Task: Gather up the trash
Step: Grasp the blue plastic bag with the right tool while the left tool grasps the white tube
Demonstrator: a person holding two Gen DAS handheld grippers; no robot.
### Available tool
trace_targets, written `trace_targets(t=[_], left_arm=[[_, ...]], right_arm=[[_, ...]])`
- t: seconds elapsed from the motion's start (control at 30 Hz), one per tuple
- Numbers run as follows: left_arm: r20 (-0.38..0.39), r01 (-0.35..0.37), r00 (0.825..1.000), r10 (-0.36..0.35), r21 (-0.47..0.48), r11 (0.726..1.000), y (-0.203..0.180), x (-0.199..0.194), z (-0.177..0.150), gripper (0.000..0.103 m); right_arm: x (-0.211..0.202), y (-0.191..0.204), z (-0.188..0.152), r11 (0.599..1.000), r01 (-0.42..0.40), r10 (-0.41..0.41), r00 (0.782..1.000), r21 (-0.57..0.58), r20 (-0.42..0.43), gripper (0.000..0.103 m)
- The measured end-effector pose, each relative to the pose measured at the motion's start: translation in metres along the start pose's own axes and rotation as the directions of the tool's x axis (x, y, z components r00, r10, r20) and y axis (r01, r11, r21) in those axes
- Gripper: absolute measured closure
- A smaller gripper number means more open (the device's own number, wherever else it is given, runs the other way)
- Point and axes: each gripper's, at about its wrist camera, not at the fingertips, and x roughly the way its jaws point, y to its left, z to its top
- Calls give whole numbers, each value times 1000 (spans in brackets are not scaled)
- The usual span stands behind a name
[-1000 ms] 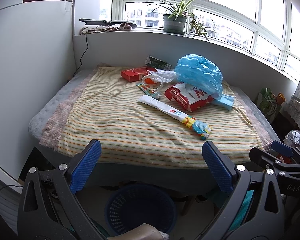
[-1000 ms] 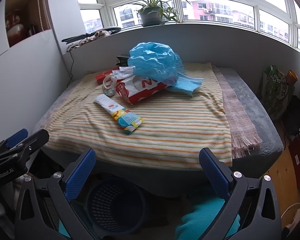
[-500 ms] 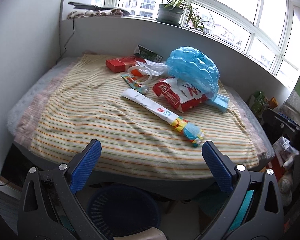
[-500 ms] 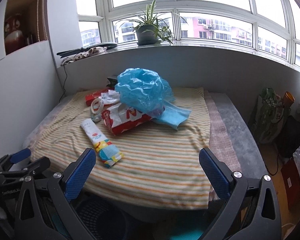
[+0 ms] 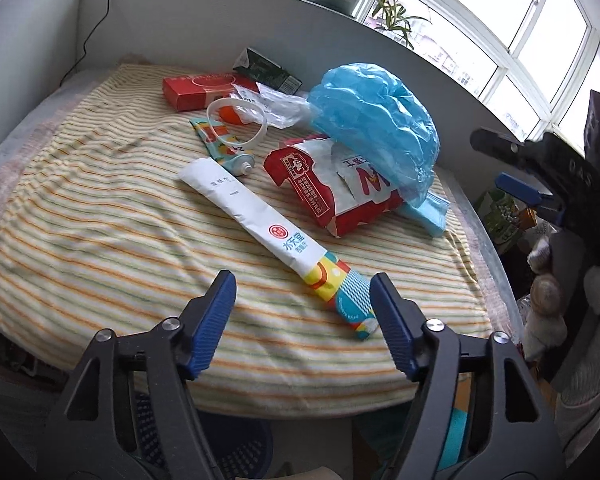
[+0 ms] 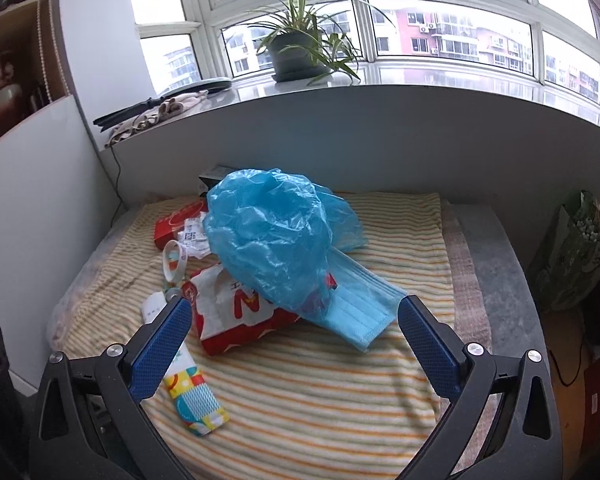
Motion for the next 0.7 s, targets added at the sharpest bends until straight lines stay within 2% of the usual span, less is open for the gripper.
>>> trace_targets(t=[0.17,0.3,0.43,0.6,0.7], left_arm=[[-39,21,999,-23,-57,998,8,23,11,37],[-57,10,998,-15,-84,996,13,40,17,37],[-67,-1,998,-6,-111,994,19,56,21,44],[-53,-27,998,21,-107,994,19,63,27,51],[-43,-57,998,54,-81,995,16,63,26,62]], right_arm=[[38,-5,22,996,-77,79,995,44,-58,1],[68,-6,33,997,-51,56,995,63,-79,1],[96,-13,39,995,-24,35,992,95,-118,1],[121,-29,36,961,-129,171,973,243,-158,1],[126,-36,31,934,-167,225,962,317,-155,1]])
